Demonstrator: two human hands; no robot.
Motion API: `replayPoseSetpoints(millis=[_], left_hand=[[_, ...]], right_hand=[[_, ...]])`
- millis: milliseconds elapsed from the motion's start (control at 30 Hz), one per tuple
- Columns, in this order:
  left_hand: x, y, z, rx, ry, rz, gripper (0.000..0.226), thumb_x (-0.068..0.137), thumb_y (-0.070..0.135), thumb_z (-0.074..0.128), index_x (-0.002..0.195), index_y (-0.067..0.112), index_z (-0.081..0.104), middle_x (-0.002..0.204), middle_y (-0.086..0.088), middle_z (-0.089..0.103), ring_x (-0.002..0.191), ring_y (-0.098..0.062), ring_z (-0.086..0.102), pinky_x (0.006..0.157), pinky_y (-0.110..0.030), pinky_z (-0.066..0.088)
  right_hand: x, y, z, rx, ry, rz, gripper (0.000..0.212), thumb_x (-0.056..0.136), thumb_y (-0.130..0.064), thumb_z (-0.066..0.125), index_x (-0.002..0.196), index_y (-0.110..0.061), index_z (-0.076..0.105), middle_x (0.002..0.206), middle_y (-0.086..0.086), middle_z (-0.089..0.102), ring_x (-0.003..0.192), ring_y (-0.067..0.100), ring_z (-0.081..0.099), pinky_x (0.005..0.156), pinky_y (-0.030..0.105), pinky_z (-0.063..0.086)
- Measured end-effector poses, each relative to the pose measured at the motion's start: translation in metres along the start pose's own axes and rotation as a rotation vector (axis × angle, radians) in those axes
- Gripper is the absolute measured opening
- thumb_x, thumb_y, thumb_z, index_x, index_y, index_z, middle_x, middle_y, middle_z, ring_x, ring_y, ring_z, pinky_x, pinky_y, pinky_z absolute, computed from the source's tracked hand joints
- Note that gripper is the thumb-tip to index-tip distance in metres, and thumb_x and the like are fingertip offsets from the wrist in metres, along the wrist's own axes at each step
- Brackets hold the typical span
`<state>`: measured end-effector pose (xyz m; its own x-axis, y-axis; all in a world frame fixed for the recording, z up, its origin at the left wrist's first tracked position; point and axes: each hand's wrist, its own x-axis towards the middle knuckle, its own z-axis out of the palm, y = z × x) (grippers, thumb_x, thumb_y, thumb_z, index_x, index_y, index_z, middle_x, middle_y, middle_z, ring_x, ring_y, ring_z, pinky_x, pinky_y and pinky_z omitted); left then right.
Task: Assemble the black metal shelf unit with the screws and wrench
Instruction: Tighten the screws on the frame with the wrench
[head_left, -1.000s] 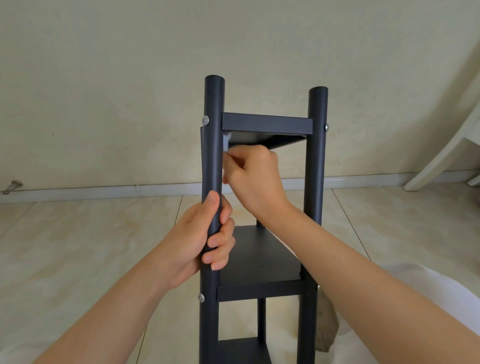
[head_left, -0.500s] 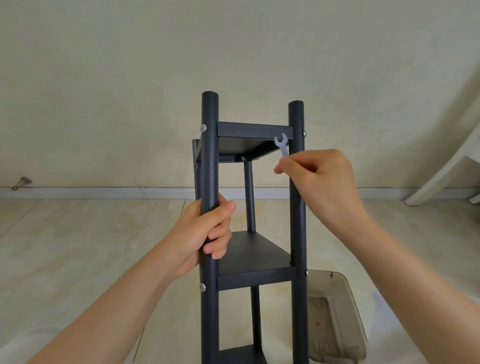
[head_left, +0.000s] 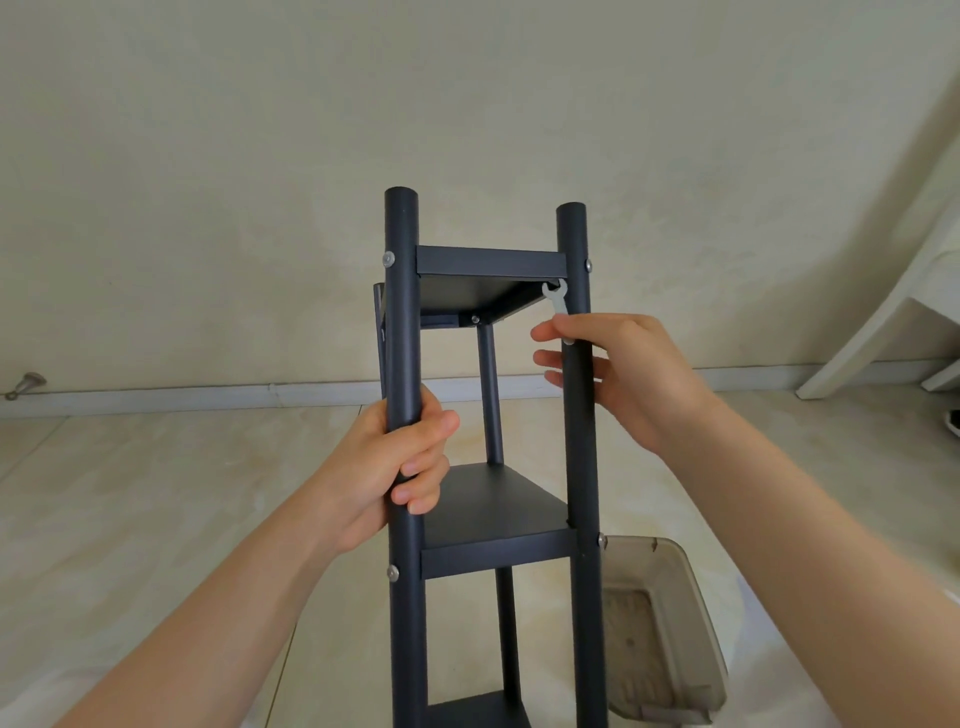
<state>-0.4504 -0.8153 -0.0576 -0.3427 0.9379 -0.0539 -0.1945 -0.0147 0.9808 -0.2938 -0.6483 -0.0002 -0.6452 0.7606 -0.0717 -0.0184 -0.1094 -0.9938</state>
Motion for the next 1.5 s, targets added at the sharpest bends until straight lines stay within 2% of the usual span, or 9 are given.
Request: replayPoseSetpoints(millis=[167, 400, 567, 800, 1100, 1233, 1333, 1433, 1500], left_hand=[[0.000, 0.002, -0.008, -0.034, 0.048, 0.006, 0.037, 0.080, 0.036, 0.074, 0.066, 0.019, 0.045, 0.049, 0.004, 0.030, 0.035, -0.010, 0.026, 0.038, -0.022, 0.030], [0.004, 0.006, -0.010, 0.019, 0.204, 0.023, 0.053, 0.076, 0.060, 0.076, 0.060, 0.018, 0.047, 0.046, 0.001, 0.030, 0.034, -0.012, 0.026, 0.037, -0.023, 0.030], [0.010, 0.004, -0.010, 0.015, 0.306, 0.046, 0.048, 0.068, 0.064, 0.071, 0.060, 0.020, 0.053, 0.045, 0.001, 0.031, 0.032, -0.013, 0.027, 0.036, -0.023, 0.031], [0.021, 0.001, -0.014, 0.040, 0.417, 0.065, 0.048, 0.085, 0.055, 0.067, 0.056, 0.020, 0.052, 0.043, 0.001, 0.031, 0.033, -0.014, 0.026, 0.038, -0.020, 0.029], [0.032, -0.001, -0.024, 0.116, 0.489, 0.116, 0.048, 0.096, 0.040, 0.063, 0.054, 0.019, 0.053, 0.042, 0.000, 0.034, 0.034, -0.016, 0.028, 0.038, -0.021, 0.031], [0.034, -0.003, -0.032, 0.233, 0.571, 0.179, 0.041, 0.096, 0.041, 0.064, 0.068, 0.012, 0.055, 0.045, -0.001, 0.040, 0.037, -0.017, 0.036, 0.038, -0.023, 0.038], [0.037, -0.004, -0.035, 0.332, 0.671, 0.191, 0.035, 0.097, 0.044, 0.062, 0.082, 0.013, 0.060, 0.055, 0.003, 0.051, 0.047, -0.012, 0.049, 0.048, -0.022, 0.049], [0.037, -0.004, -0.037, 0.463, 0.763, 0.209, 0.024, 0.099, 0.036, 0.060, 0.115, 0.018, 0.054, 0.084, 0.001, 0.058, 0.074, -0.015, 0.059, 0.069, -0.025, 0.053], [0.032, -0.003, -0.036, 0.552, 0.756, 0.237, 0.048, 0.098, 0.022, 0.063, 0.140, 0.019, 0.040, 0.109, 0.001, 0.058, 0.099, -0.018, 0.059, 0.086, -0.027, 0.050]], right_hand=[[-0.002, 0.002, 0.009, 0.061, 0.043, -0.065, 0.016, 0.086, -0.009, 0.068, 0.075, -0.007, 0.079, 0.094, 0.012, 0.075, 0.079, 0.019, 0.068, 0.085, 0.033, 0.059], [-0.007, -0.005, 0.013, 0.019, -0.008, -0.229, 0.018, 0.089, -0.010, 0.064, 0.078, -0.007, 0.078, 0.082, 0.000, 0.071, 0.095, 0.023, 0.068, 0.077, 0.027, 0.052], [-0.014, -0.007, 0.018, 0.006, -0.053, -0.303, 0.021, 0.090, -0.008, 0.064, 0.075, -0.010, 0.079, 0.102, 0.006, 0.071, 0.083, 0.016, 0.064, 0.075, 0.025, 0.052], [-0.020, -0.004, 0.024, 0.005, -0.078, -0.402, 0.023, 0.091, -0.006, 0.063, 0.074, -0.008, 0.078, 0.086, 0.004, 0.064, 0.089, 0.016, 0.063, 0.077, 0.031, 0.056], [-0.026, -0.006, 0.032, 0.027, -0.168, -0.440, 0.025, 0.091, -0.004, 0.062, 0.073, -0.011, 0.079, 0.093, 0.004, 0.064, 0.085, 0.015, 0.063, 0.080, 0.031, 0.057], [-0.028, -0.005, 0.037, 0.026, -0.209, -0.442, 0.021, 0.090, -0.007, 0.064, 0.076, -0.011, 0.079, 0.096, -0.003, 0.065, 0.093, 0.017, 0.062, 0.090, 0.043, 0.055], [-0.030, -0.006, 0.043, 0.001, -0.244, -0.429, 0.019, 0.092, -0.008, 0.063, 0.082, -0.008, 0.079, 0.105, -0.002, 0.065, 0.095, 0.016, 0.062, 0.086, 0.036, 0.054], [-0.030, -0.008, 0.048, -0.024, -0.277, -0.433, 0.019, 0.094, -0.004, 0.060, 0.087, -0.003, 0.077, 0.105, 0.003, 0.068, 0.099, 0.017, 0.065, 0.091, 0.040, 0.056], [-0.029, -0.010, 0.051, -0.048, -0.275, -0.453, 0.019, 0.095, -0.004, 0.059, 0.090, -0.003, 0.077, 0.107, 0.011, 0.072, 0.106, 0.022, 0.067, 0.096, 0.048, 0.053]])
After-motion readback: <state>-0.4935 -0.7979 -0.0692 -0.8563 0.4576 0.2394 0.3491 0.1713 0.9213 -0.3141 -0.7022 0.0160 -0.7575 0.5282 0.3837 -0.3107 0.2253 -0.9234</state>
